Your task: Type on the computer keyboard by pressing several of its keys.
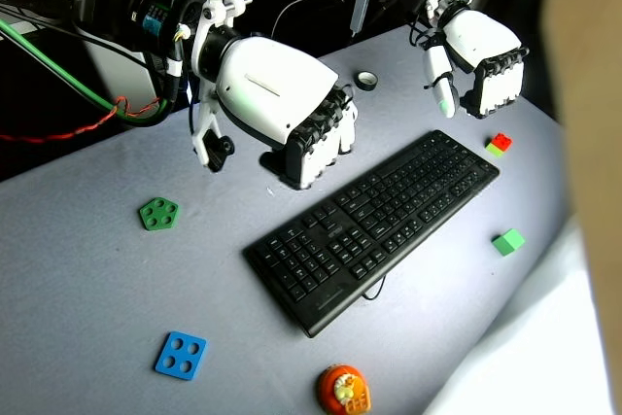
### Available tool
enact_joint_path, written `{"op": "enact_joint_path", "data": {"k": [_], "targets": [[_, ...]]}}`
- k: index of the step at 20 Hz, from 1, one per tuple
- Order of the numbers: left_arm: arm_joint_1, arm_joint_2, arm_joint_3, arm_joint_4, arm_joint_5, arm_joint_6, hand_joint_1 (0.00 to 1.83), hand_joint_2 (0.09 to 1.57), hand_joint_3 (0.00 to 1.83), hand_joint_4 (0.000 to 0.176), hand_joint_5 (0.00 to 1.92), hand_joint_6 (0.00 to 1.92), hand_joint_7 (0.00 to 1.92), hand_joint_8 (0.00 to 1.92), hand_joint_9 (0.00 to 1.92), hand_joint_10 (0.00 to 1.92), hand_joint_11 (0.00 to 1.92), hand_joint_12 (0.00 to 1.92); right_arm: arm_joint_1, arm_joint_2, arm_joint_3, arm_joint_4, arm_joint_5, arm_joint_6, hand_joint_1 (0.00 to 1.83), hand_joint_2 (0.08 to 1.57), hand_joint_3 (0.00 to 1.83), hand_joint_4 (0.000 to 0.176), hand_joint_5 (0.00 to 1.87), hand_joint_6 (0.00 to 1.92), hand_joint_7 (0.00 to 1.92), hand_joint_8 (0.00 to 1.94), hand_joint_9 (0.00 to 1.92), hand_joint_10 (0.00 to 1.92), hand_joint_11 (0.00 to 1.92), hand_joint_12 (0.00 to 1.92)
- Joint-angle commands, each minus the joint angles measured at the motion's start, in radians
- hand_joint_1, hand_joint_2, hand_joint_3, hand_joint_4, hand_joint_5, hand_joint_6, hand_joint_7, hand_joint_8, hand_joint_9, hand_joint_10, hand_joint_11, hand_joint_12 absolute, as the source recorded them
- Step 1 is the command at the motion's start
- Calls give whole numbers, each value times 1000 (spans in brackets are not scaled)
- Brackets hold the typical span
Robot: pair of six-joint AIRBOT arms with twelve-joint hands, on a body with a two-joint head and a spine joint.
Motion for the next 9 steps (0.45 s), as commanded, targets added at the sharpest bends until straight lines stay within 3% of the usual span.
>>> {"op": "enact_joint_path", "data": {"k": [1,9], "targets": [[-7,15,-4,26,-108,-4,361,1466,10,0,1013,1841,1094,1811,1086,1911,1050,1921,6,1,-6,-83,58,-3,519,1507,20,175,1230,1880,1407,1871,1485,1921,1498,1921],[-18,38,-14,26,-89,-14,334,1512,0,0,1015,1856,1101,1809,1093,1921,1060,1921,10,4,-6,-83,61,-5,425,1529,15,176,1188,1858,1386,1854,1455,1921,1452,1921]]}}
